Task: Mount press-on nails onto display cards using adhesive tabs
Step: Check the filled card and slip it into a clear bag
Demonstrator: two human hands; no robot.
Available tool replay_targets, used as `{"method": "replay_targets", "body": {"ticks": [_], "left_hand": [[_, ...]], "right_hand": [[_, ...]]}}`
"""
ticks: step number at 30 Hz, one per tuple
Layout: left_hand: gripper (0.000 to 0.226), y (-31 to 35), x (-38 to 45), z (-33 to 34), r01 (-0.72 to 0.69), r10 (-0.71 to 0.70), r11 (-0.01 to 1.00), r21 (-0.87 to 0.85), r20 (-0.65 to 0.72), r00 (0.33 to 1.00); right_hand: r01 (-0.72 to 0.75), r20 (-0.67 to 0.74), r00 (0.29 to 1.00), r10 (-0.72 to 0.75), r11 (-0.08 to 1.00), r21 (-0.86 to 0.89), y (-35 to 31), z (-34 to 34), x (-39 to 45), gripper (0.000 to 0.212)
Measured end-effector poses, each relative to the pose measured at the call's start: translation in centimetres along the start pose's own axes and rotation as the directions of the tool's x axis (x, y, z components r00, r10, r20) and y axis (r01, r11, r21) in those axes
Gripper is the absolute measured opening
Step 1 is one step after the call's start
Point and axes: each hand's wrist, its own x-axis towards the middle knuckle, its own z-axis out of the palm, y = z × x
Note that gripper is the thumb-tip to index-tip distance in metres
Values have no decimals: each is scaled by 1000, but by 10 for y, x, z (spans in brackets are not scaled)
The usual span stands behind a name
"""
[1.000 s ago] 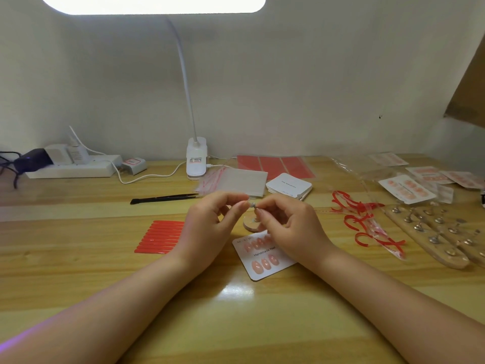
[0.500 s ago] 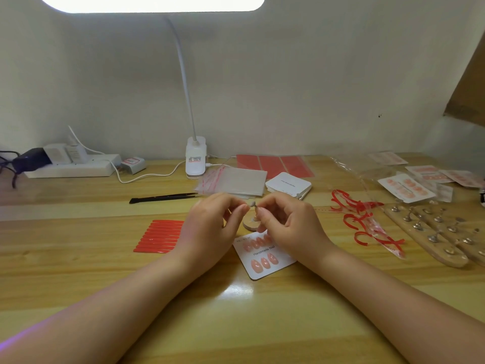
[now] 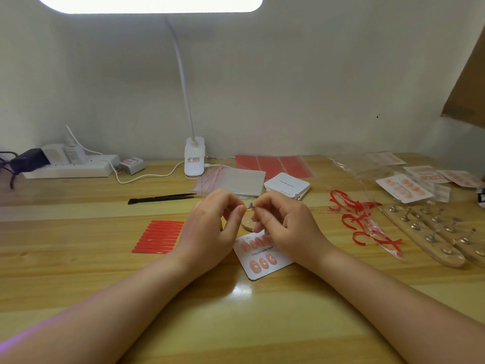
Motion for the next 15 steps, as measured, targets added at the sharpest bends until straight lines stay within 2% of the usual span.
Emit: {"method": "replay_targets", "body": {"ticks": [6, 15], "left_hand": [[14, -2, 1, 1, 53, -54, 998, -39, -25, 998], [14, 0, 2, 3, 84, -88, 994, -64, -61, 994]], "right_hand": [[70, -68, 995, -77, 993, -99, -5, 3, 0, 6], [141, -94, 981, -168, 959, -245, -6, 7, 0, 6]]}}
